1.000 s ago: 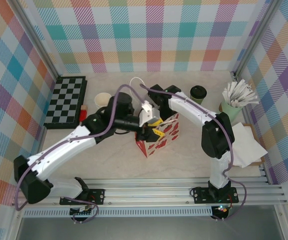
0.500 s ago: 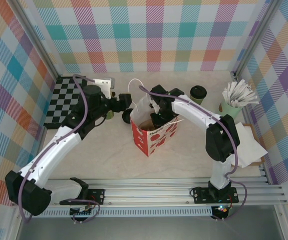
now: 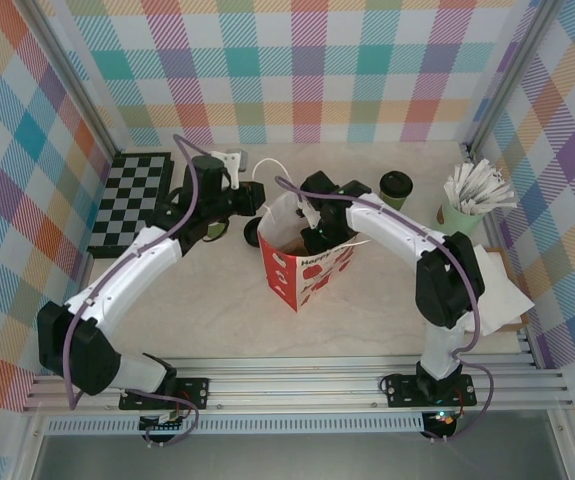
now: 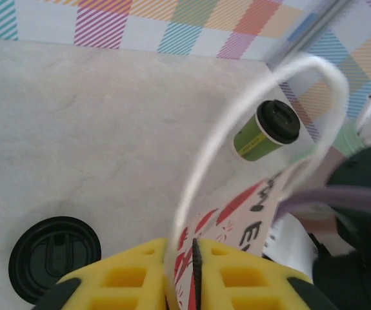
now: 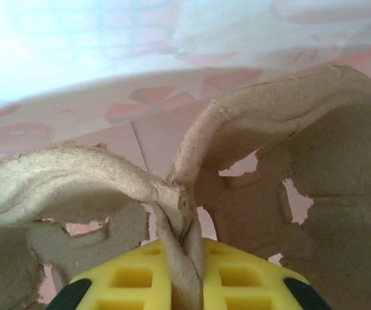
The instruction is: Pack the takeout coffee
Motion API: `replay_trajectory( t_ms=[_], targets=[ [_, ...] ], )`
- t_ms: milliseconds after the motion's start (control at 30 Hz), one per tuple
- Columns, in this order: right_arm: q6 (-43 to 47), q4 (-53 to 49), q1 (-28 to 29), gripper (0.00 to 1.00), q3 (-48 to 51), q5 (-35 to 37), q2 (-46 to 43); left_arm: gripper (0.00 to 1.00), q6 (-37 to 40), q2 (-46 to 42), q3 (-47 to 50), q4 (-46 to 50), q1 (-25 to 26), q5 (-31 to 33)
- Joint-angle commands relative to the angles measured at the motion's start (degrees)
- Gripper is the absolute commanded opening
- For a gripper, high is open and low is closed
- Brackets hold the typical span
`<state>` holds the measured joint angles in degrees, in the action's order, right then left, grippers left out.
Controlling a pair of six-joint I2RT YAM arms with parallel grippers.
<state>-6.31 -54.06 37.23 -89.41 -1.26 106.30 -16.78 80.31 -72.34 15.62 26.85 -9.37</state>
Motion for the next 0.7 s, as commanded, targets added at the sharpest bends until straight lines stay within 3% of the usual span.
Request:
replay_trajectory(
  t_ms=[0,67,667],
  targets=[
    [3.1,1.6,0.3,0.0,1.5,0.5,-2.4,0.05,-1.5,1.5,-2.7,2.9,0.0,2.1],
    [3.8,0.8,0.3,0.0,2.0,0.7,-1.6,0.0,-2.3,2.6,-3.6,3.0,0.0,0.4],
    [0.0,-3.3,2.2,0.0,-0.5,7.1,7.5,0.0,-6.2,5.0,-5.6,3.5,0.0,-3.6]
  ],
)
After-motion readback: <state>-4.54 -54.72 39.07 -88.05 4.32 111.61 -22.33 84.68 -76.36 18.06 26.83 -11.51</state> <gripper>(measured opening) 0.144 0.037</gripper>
